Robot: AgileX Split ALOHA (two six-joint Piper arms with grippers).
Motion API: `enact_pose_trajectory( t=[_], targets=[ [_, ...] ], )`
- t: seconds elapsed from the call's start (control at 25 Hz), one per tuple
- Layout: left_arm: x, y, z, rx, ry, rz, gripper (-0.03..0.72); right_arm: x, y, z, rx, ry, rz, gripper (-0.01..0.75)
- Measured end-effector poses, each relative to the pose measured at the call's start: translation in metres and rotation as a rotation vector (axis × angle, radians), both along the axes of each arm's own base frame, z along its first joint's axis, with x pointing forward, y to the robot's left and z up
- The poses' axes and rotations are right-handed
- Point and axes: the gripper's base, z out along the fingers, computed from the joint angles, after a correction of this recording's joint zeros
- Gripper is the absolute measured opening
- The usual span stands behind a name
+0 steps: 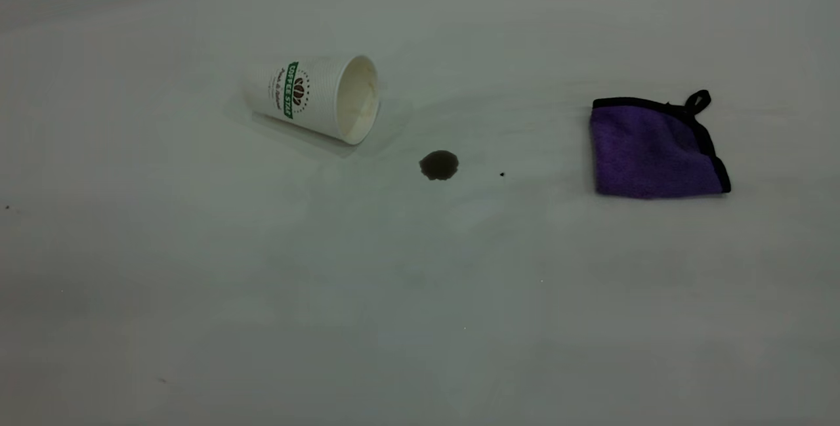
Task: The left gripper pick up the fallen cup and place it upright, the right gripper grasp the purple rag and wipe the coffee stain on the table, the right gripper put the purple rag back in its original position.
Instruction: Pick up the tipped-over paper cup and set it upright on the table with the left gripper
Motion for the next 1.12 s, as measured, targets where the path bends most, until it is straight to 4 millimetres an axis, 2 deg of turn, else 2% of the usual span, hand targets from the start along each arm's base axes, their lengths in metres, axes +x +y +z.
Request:
enact_pose_trajectory(
  t=[0.48,0.64,0.76,0.92,1.0,1.12],
  targets=[
    [0.001,0.003,0.000,0.024,0.013,0.023,0.372,0.000,0.000,0.000,0.000,0.000,0.000,0.238],
    [0.015,0.008,0.018,0.042,0.078,0.081,0.389,0.000,0.000,0.000,0.000,0.000,0.000,0.238],
    [0.038,0.010,0.041,0.066,0.127,0.109,0.437,0.000,0.000,0.000,0.000,0.000,0.000,0.238],
    [0.077,0.012,0.065,0.105,0.215,0.121,0.560,0.000,0.000,0.000,0.000,0.000,0.000,0.238],
    [0.103,0.012,0.070,0.112,0.273,0.115,0.625,0.000,0.000,0.000,0.000,0.000,0.000,0.238],
    [0.142,0.010,0.070,0.119,0.329,0.104,0.673,0.000,0.000,0.000,0.000,0.000,0.000,0.238]
  ],
)
